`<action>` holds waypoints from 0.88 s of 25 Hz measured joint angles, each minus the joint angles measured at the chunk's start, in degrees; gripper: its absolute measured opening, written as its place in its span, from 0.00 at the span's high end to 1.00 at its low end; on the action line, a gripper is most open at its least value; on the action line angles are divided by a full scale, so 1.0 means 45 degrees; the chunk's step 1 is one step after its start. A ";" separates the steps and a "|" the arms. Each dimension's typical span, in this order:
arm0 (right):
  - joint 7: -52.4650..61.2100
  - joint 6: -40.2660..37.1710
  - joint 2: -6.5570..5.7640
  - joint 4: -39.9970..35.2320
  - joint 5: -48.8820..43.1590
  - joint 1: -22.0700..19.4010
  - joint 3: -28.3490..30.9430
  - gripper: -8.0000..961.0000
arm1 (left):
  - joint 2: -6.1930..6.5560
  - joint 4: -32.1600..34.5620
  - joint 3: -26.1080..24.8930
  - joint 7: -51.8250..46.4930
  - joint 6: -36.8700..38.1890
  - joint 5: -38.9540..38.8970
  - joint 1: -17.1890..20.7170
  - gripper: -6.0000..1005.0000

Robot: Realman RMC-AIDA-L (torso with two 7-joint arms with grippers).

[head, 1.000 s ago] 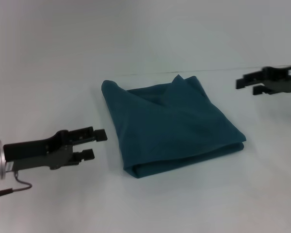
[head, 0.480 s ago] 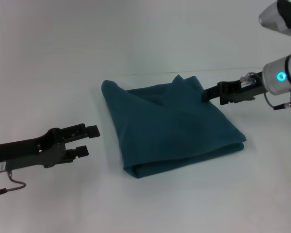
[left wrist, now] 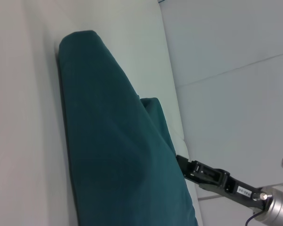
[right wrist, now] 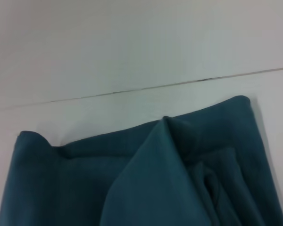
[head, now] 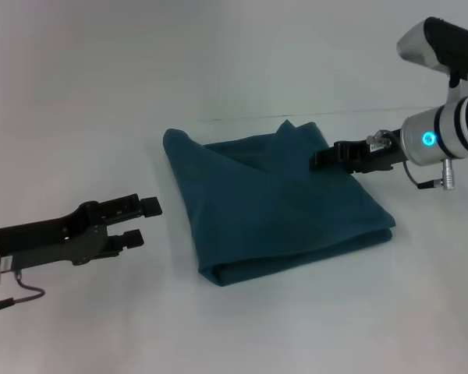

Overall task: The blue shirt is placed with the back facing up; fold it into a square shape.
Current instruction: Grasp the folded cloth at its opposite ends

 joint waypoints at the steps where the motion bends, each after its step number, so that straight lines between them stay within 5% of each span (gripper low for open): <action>1: -0.0018 0.0118 0.0001 0.0099 -0.0006 0.0019 -0.0009 0.27 | -0.0001 0.0000 -0.0006 0.0000 -0.0010 -0.0001 0.0000 0.12; 14: -0.0102 0.0993 0.0307 0.0497 -0.0007 -0.0025 -0.0337 0.27 | -0.0044 -0.0042 -0.0010 0.0052 -0.0184 -0.0026 -0.0004 0.12; 22: -0.0109 0.0700 0.0067 0.0405 -0.0020 -0.0152 -0.0352 0.27 | -0.0051 -0.0075 -0.0009 0.0053 -0.0324 -0.0027 -0.0023 0.12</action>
